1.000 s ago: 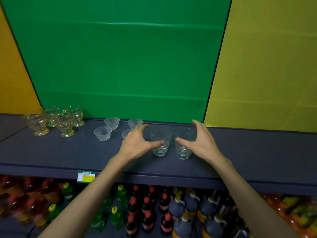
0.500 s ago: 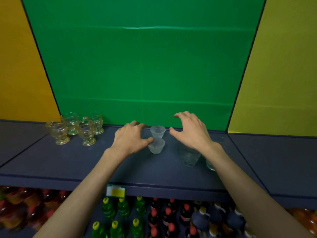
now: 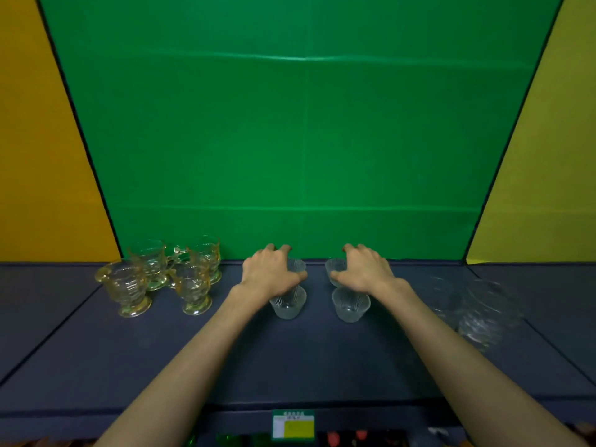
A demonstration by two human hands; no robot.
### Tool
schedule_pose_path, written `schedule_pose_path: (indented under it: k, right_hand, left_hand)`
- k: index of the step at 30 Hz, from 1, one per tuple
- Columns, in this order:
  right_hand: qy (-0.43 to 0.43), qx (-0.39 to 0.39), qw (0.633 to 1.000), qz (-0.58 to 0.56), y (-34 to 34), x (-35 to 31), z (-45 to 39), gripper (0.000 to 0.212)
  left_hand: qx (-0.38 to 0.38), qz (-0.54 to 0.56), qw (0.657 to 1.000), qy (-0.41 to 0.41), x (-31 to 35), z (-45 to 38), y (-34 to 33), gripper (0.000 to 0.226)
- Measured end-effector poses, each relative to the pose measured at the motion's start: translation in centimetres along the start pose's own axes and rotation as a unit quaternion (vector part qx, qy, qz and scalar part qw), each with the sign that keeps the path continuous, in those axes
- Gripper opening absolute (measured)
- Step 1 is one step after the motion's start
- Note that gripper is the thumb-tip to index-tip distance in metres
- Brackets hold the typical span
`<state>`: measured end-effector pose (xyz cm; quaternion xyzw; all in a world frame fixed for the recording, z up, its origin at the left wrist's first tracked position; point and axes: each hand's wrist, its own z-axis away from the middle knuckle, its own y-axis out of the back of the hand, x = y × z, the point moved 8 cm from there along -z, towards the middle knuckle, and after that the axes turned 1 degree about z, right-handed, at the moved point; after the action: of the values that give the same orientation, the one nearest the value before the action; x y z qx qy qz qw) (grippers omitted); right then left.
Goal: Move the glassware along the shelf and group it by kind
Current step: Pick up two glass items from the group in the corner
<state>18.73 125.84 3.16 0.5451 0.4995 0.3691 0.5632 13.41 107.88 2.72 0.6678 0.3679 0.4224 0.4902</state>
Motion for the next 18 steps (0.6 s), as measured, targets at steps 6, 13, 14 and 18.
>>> schedule_pose_path:
  k: [6,13,14,18]
  right_hand:
    - [-0.03,-0.038,0.999,-0.008,-1.9,0.3,-1.1,0.075]
    - [-0.031,-0.033,0.999,-0.009,-3.0,0.5,-1.5,0.069]
    - [-0.031,-0.029,0.999,-0.015,-3.0,0.6,-1.6,0.067]
    - [-0.028,-0.005,0.999,-0.046,-2.9,0.8,-1.6,0.056]
  left_hand:
    - [-0.014,0.02,0.999,0.027,-1.2,-1.2,-1.7,0.079]
    - [0.017,0.074,0.996,0.043,-1.3,-1.6,-1.8,0.079]
    - [0.02,0.079,0.996,0.046,-1.1,-1.6,-1.8,0.08]
    - [0.03,0.109,0.992,0.059,-1.0,-1.2,-1.8,0.076]
